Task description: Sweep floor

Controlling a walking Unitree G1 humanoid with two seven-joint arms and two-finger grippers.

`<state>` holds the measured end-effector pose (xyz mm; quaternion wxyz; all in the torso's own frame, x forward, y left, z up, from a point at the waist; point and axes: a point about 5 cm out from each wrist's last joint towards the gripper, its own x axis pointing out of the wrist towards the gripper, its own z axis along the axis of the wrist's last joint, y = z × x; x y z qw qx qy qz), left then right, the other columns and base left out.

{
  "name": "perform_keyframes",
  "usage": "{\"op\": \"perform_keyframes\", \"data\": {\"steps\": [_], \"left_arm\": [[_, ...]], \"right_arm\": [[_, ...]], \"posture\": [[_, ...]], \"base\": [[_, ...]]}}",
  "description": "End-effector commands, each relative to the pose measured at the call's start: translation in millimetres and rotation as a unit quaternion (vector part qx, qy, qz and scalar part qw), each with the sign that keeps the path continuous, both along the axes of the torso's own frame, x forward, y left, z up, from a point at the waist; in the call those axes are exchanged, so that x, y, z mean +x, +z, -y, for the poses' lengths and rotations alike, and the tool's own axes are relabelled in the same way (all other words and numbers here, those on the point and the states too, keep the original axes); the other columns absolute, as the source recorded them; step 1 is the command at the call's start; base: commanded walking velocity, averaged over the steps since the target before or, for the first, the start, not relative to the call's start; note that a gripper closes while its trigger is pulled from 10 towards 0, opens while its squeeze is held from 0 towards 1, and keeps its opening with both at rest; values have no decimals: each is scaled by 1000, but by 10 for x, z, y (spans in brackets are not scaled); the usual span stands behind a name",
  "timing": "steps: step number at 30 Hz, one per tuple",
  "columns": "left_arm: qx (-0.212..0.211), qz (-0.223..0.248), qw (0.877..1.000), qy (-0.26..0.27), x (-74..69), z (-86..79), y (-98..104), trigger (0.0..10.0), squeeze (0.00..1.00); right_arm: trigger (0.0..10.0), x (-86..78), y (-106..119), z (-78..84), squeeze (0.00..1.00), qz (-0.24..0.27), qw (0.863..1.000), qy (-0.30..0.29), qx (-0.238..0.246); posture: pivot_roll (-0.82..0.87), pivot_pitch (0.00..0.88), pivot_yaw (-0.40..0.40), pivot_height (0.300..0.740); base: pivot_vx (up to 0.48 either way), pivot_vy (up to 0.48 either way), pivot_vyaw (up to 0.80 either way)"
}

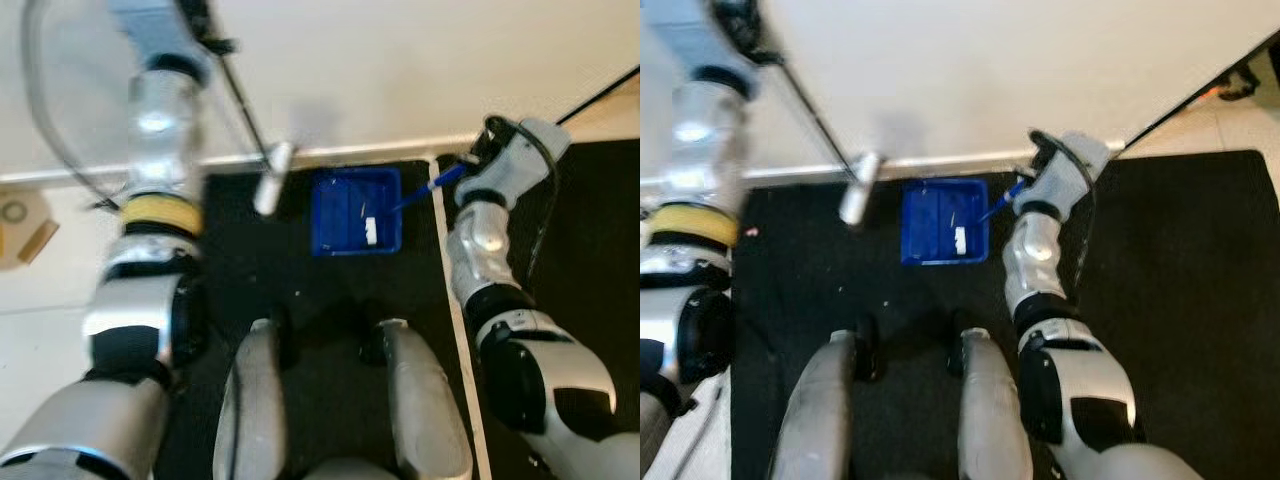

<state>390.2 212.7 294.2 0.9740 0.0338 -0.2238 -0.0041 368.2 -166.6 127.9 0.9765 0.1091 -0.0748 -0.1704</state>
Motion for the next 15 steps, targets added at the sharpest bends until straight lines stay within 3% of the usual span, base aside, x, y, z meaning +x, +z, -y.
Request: {"op": "perform_keyframes", "data": {"steps": [1,3,4,5,6,9,12,15], "left_arm": [[43,-36,998,6,-96,-144,-196,10000,0],[73,-93,992,33,-198,-339,-507,10000,0],[73,-93,992,33,-198,-339,-507,10000,0],[122,-139,981,61,-272,-454,-873,10000,0],[130,-152,977,74,-323,-488,-1053,10000,0],[133,-161,975,81,-365,-506,-1165,10000,0],[-34,-209,972,106,-494,-464,-1652,10000,0],[-62,-222,966,112,-529,-432,-1769,10000,0]], "right_arm": [[10000,-185,-489,49,0,-110,994,5,15],[10000,-188,-490,128,0,-111,994,5,12],[10000,-188,-490,128,0,-111,994,5,12],[10000,-198,-501,202,0,-113,994,6,11],[10000,-205,-505,240,0,-113,994,5,11],[10000,-210,-508,265,0,-113,994,5,12],[10000,-230,-512,381,0,-106,994,16,20],[10000,-233,-510,415,0,-103,994,19,27]], "posture": [[55,257,-53,740],[60,238,-64,740],[60,238,-64,740],[70,168,-86,740],[70,159,-88,740],[70,159,-88,740],[66,105,-95,740],[61,97,-91,740]], "base": [[0,0,0],[0,0,0],[0,0,0],[0,0,0],[0,0,0],[0,0,0],[0,0,0],[0,0,0]]}}
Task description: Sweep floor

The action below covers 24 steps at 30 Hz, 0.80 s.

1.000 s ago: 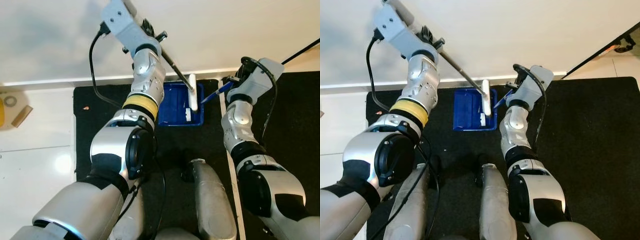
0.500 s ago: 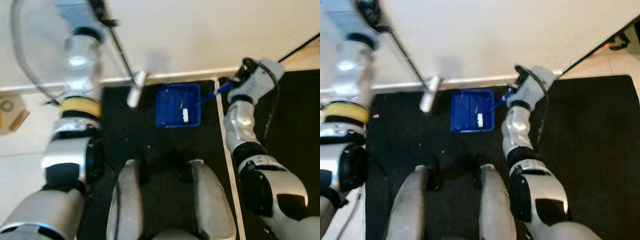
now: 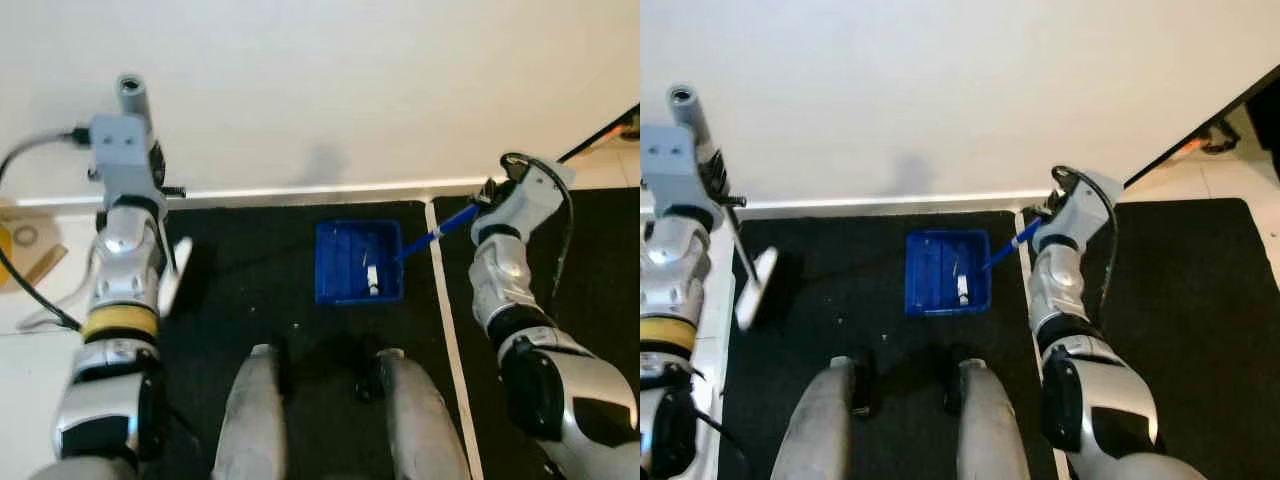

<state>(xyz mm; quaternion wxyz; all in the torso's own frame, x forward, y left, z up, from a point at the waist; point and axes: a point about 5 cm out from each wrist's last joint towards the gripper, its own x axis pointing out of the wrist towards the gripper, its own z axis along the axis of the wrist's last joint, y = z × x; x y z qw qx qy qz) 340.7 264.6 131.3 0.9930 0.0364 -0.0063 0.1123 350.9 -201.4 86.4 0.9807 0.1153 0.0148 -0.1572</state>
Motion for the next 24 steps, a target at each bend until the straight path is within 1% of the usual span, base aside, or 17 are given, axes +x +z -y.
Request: {"op": "perform_keyframes", "data": {"steps": [1,4,5,6,9,11,12,13,14,17,18,19,20,24], "left_arm": [[-55,-19,998,5,-63,127,-248,10000,0],[-54,-57,997,-3,-126,235,-437,10000,0],[-50,-61,997,-8,-135,261,-470,10000,0],[-46,-65,997,-8,-143,280,-500,10000,0],[-39,-65,997,-6,-155,295,-520,10000,0],[-38,-65,997,-4,-163,293,-527,10000,0],[-43,-65,997,3,-183,277,-545,10000,0],[-41,-67,997,6,-195,264,-556,10000,0],[-41,-67,997,6,-195,264,-556,10000,0],[-35,-70,997,11,-227,217,-575,10000,0],[-35,-70,997,11,-227,217,-575,10000,0],[-35,-70,997,16,-246,184,-579,10000,0],[-35,-70,997,16,-246,184,-579,10000,0],[-29,-75,997,21,-277,154,-608,10000,0]], "right_arm": [[10000,-59,-84,98,0,-12,1000,-5,18],[10000,-50,-43,166,0,8,999,-5,45],[10000,-50,-32,183,0,13,999,-7,49],[10000,-53,-21,210,0,18,998,-11,53],[10000,-65,0,273,0,30,997,-20,61],[10000,-72,6,296,0,38,997,-22,68],[10000,-92,10,341,0,57,993,-21,97],[10000,-107,4,365,0,63,992,-21,105],[10000,-107,4,365,0,63,992,-21,105],[10000,-169,-42,461,0,66,991,-29,115],[10000,-169,-42,461,0,66,991,-29,115],[10000,-215,-77,530,0,68,989,-39,127],[10000,-215,-77,530,0,68,989,-39,127],[10000,-302,-140,651,0,65,988,-44,136]], "posture": [[57,91,-85,740],[39,77,-54,740],[39,77,-54,740],[32,78,-37,740],[30,76,-26,740],[27,80,-18,740],[29,82,-11,740],[31,84,-7,740],[31,84,-7,740],[33,89,-4,740],[33,89,-4,740],[36,91,-5,740],[36,91,-5,740],[39,91,-7,740]], "base": [[0,0,0],[0,0,0],[0,0,0],[0,0,0],[0,0,0],[0,0,0],[0,0,0],[0,0,0],[0,0,0],[0,0,0],[0,0,0],[0,0,0],[0,0,0],[0,0,0]]}}
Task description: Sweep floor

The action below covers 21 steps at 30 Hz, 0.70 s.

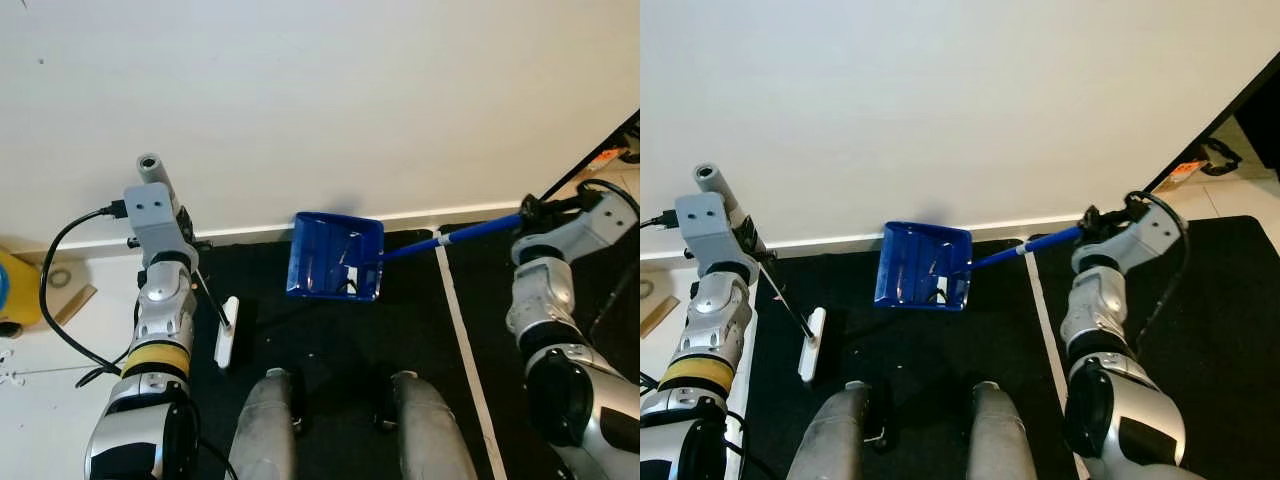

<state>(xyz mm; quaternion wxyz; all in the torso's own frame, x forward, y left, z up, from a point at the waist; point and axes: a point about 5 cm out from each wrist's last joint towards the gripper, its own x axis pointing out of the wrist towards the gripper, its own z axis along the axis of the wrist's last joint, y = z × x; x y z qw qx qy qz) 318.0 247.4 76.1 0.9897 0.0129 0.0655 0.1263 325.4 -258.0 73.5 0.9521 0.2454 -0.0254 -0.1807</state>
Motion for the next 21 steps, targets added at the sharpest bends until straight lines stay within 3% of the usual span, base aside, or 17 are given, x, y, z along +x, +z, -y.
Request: {"op": "perform_keyframes", "data": {"steps": [1,9,21], "left_arm": [[4,-7,1000,3,-54,-16,-62,10000,0],[7,-15,1000,6,-51,61,-105,10000,0],[1,-17,1000,7,-6,186,-118,10000,0]], "right_arm": [[10000,-55,-19,94,0,7,1000,-10,13],[10000,-82,-38,120,0,5,1000,-2,9],[10000,-24,15,84,0,6,1000,15,-1]], "posture": [[39,91,-7,740],[34,91,-8,740],[27,92,-21,740]], "base": [[0,0,0],[0,0,0],[0,-452,0]]}}
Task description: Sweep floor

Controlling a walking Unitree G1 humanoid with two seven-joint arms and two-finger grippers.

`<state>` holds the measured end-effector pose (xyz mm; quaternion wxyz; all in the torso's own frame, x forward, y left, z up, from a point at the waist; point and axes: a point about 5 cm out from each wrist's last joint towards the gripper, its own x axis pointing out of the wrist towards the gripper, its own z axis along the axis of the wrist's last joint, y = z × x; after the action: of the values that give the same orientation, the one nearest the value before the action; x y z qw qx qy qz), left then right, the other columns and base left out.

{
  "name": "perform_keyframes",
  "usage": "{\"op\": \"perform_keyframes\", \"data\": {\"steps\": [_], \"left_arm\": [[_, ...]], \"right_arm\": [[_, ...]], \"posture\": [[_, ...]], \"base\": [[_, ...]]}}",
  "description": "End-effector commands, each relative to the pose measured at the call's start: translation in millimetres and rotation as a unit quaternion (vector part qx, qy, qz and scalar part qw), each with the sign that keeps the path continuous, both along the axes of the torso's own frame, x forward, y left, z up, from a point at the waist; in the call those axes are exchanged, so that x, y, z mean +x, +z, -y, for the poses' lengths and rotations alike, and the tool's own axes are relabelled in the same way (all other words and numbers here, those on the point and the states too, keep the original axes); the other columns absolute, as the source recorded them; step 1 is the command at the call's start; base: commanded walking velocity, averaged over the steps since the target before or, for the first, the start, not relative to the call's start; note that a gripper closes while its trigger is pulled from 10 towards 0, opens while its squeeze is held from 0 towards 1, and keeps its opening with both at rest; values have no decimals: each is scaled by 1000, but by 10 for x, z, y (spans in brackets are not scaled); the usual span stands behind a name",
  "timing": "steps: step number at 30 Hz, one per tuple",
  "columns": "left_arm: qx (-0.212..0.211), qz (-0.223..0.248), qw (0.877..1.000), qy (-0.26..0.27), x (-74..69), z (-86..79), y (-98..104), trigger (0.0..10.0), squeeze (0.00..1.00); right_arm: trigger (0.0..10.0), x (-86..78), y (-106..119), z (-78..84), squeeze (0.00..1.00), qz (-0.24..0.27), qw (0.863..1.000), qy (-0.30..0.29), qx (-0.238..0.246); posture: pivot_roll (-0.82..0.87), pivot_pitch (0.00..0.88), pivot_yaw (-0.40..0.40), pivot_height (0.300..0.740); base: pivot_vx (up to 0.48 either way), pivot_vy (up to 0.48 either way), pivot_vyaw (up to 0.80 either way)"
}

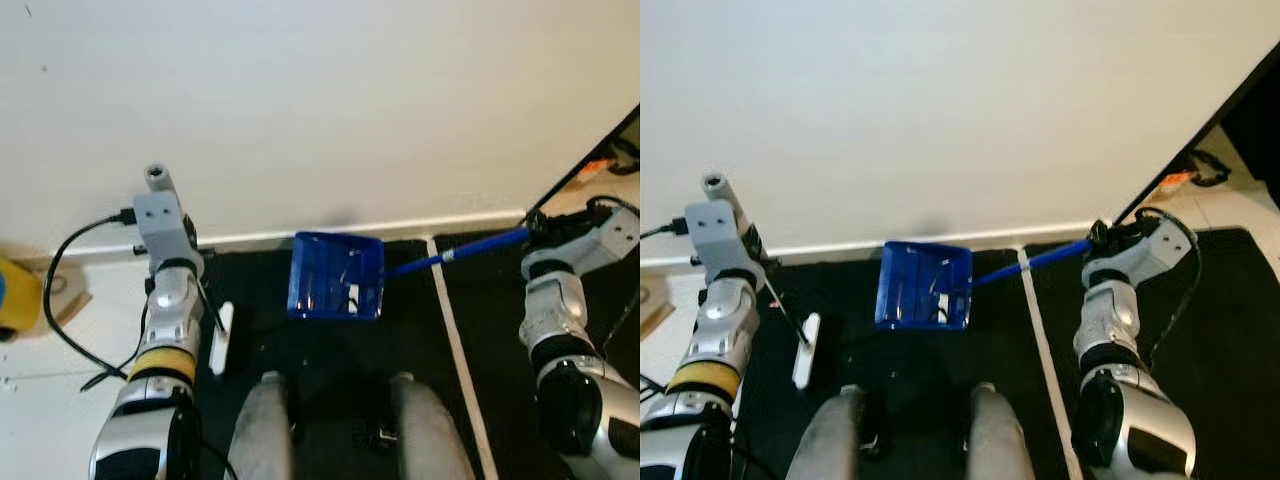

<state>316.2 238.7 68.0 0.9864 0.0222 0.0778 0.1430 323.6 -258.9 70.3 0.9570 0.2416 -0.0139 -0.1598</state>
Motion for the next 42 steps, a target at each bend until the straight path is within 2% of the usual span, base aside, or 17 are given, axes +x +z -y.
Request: {"op": "perform_keyframes", "data": {"steps": [1,5,10,21,34,42], "left_arm": [[-8,-4,1000,-8,12,102,-39,10000,0],[-29,-8,999,14,-8,95,-77,10000,0],[-22,-32,999,22,-28,86,-140,10000,0],[-13,-37,999,27,-44,107,-176,10000,0],[-12,-40,999,26,-26,133,-179,10000,0],[-22,-54,998,33,-26,149,-217,10000,0]], "right_arm": [[10000,-3,50,76,0,13,1000,-8,2],[10000,7,65,86,0,12,1000,-4,-2],[10000,16,80,98,0,10,1000,-2,-5],[10000,65,142,106,0,10,1000,10,-15],[10000,88,152,71,0,9,1000,17,-16],[10000,83,148,82,0,7,1000,18,-19]], "posture": [[25,93,-25,740],[21,94,-36,740],[14,91,-45,740],[4,80,-65,740],[2,64,-69,740],[2,56,-69,740]], "base": [[0,-480,0],[0,-240,0],[0,0,0],[0,0,0],[0,-480,0],[0,0,0]]}}
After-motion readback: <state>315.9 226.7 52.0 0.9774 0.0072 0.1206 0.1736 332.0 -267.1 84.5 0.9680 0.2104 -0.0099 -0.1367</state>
